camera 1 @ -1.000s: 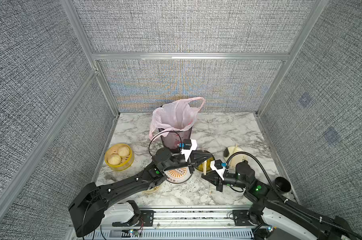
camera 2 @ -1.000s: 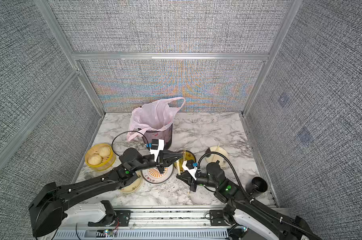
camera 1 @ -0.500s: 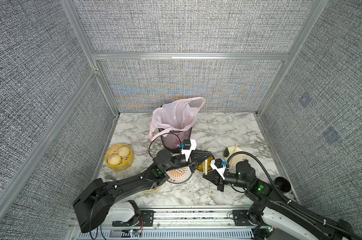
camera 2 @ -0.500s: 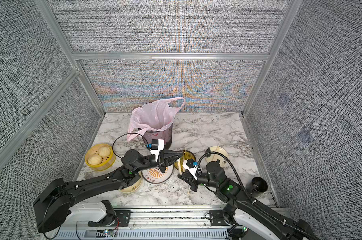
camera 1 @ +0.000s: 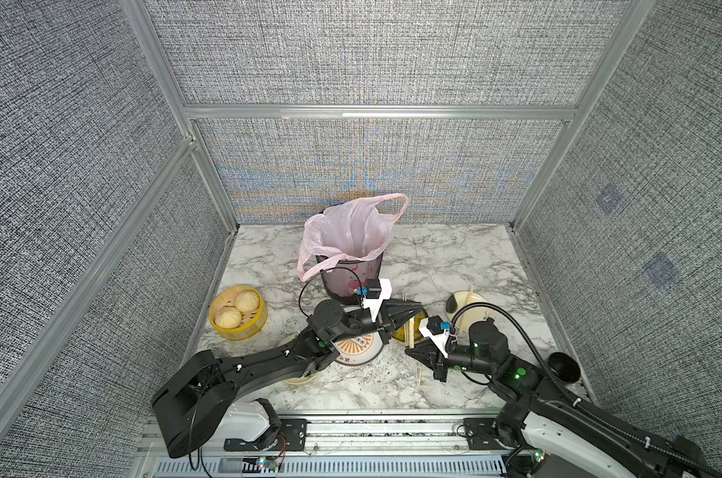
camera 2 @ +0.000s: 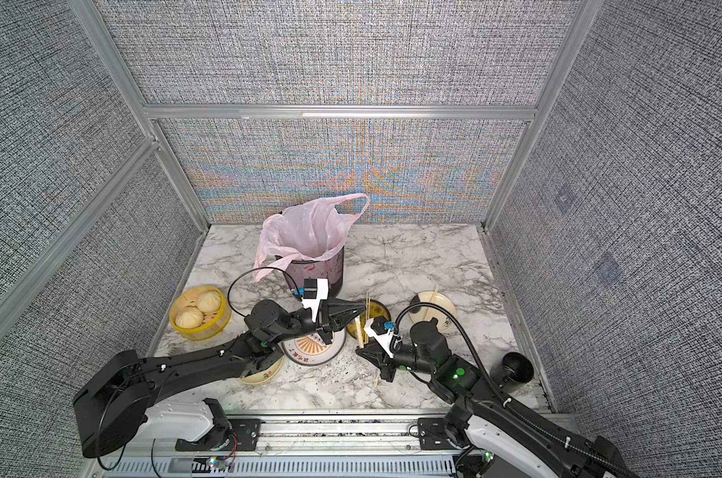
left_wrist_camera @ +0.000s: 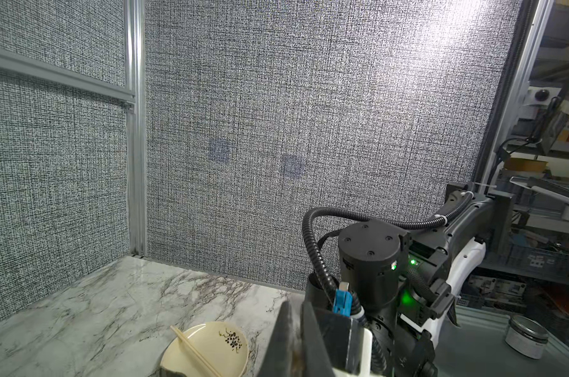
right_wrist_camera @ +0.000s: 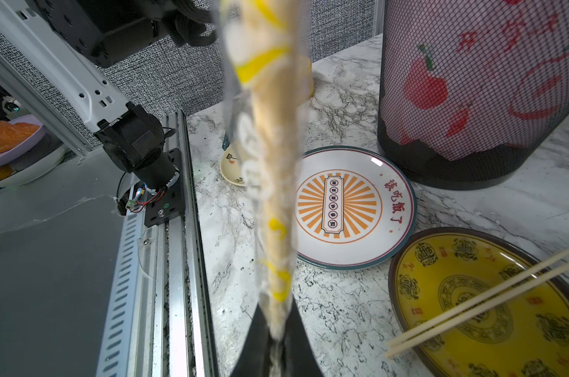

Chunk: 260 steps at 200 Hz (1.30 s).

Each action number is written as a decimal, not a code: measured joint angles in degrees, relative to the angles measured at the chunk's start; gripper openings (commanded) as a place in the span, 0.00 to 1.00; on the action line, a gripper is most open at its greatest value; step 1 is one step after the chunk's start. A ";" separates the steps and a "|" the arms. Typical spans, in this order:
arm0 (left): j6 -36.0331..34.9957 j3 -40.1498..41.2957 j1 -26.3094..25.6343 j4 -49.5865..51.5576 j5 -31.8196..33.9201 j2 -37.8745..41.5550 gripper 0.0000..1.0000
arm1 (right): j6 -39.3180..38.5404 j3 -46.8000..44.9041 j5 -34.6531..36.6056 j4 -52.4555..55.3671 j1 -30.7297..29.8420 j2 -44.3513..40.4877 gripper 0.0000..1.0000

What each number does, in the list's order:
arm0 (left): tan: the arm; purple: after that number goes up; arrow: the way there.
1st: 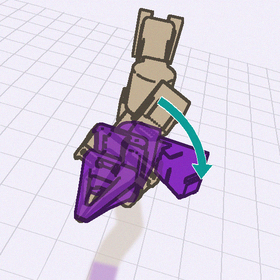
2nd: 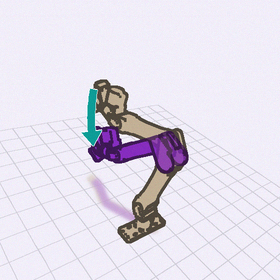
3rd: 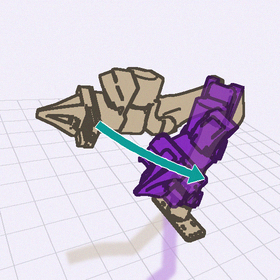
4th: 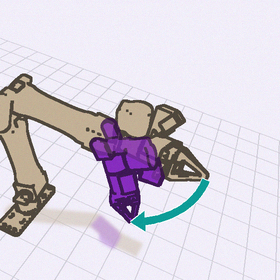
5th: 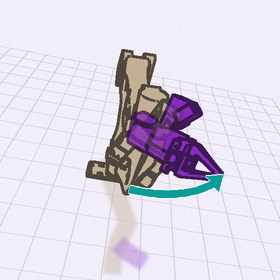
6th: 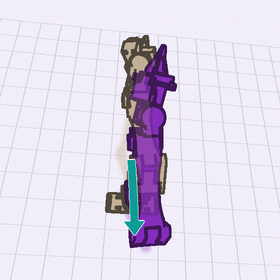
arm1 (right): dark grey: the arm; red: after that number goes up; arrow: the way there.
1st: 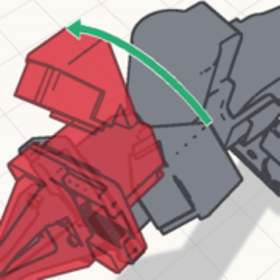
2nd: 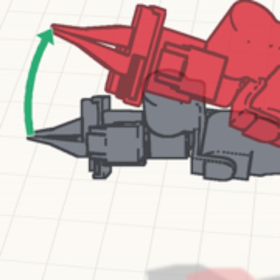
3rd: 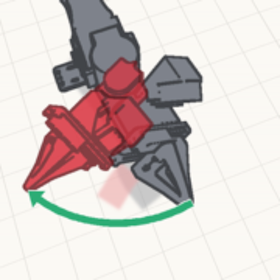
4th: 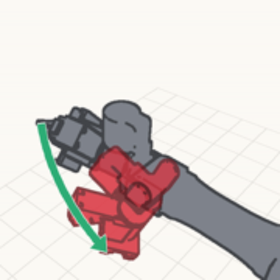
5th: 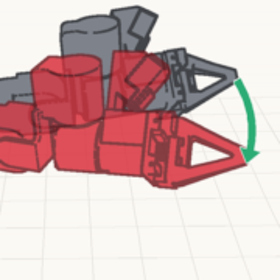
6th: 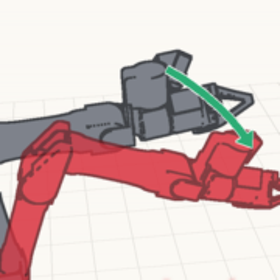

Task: Remove the packaging of disposable chopsticks
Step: Remove the packet bag from the disposable chopsticks.

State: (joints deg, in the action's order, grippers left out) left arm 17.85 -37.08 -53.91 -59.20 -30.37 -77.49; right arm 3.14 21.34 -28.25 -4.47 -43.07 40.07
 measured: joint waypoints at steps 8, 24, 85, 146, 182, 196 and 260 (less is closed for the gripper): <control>0.33 -0.31 -0.02 -0.09 -0.26 -0.31 0.04 | -0.02 0.00 0.24 0.52 -0.02 -0.74 0.00; 0.83 -0.57 0.00 -0.35 -0.72 -0.72 0.05 | -0.13 0.00 0.87 1.31 -0.02 -1.79 0.00; 0.81 0.02 0.00 -2.32 -1.05 -0.87 0.08 | -0.85 0.00 1.66 1.92 -0.02 -3.58 0.00; 0.72 0.52 0.02 -2.60 -0.61 -2.03 0.13 | -0.66 0.00 1.79 4.59 -0.02 -3.72 0.00; 0.33 1.86 -0.46 3.32 -3.98 -2.19 0.01 | -0.68 0.61 2.47 -1.20 0.24 -3.67 0.00; 0.35 1.68 -0.35 3.61 -4.52 -1.55 0.01 | -1.01 0.59 2.34 -2.84 0.24 -3.52 0.00; 0.04 1.75 -0.28 4.85 -4.57 -0.76 0.11 | -0.37 0.59 1.31 -4.92 0.17 -2.58 0.00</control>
State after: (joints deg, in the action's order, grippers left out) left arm 17.89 -35.33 -54.19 -54.35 -34.94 -78.26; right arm 2.76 21.93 -26.94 -9.39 -42.89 37.50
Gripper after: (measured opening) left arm 0.105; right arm 0.081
